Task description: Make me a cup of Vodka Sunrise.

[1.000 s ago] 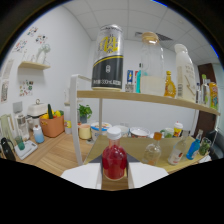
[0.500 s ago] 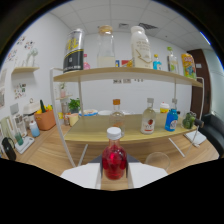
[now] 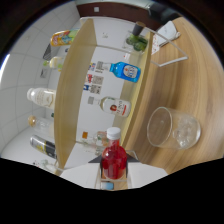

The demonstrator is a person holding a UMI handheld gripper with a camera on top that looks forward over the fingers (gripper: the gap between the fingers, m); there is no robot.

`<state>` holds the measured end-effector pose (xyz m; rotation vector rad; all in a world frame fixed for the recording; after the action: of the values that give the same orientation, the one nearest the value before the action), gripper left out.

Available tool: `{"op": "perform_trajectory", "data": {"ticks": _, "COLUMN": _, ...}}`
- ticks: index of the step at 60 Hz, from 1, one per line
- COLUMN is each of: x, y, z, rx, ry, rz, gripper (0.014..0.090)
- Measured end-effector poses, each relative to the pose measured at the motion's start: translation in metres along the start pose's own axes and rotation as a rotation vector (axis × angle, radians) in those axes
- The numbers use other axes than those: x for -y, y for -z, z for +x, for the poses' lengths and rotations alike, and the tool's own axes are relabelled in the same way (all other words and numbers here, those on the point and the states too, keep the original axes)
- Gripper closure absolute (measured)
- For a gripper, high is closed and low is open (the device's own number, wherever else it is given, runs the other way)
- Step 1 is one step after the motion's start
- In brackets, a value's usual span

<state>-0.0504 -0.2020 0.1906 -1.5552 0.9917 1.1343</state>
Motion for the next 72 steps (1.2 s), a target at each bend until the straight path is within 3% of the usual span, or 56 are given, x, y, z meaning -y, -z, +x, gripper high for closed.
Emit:
{"op": "perform_trajectory", "data": {"ticks": 21, "x": 0.024, "y": 0.001, "z": -0.014, "rx": 0.220, "ry": -0.694, "rz": 0.032, "gripper": 0.0702}}
{"op": "perform_trajectory", "data": {"ticks": 34, "x": 0.030, "y": 0.003, "z": -0.017, "rx": 0.260, "ry": -0.802, "rz": 0.042, "gripper": 0.0701}}
{"op": "perform_trajectory", "data": {"ticks": 43, "x": 0.026, "y": 0.003, "z": -0.021, "rx": 0.220, "ry": -0.644, "rz": 0.041, "gripper": 0.0700}}
{"op": "perform_trajectory", "data": {"ticks": 55, "x": 0.006, "y": 0.010, "z": -0.051, "rx": 0.120, "ry": -0.026, "rz": 0.024, "gripper": 0.0701}}
{"op": "perform_trajectory", "data": {"ticks": 64, "x": -0.018, "y": 0.003, "z": -0.063, "rx": 0.027, "ry": 0.496, "rz": 0.051, "gripper": 0.0698}}
{"op": "perform_trajectory", "data": {"ticks": 72, "x": -0.047, "y": -0.017, "z": -0.022, "rx": -0.119, "ry": 0.868, "rz": 0.022, "gripper": 0.0699}}
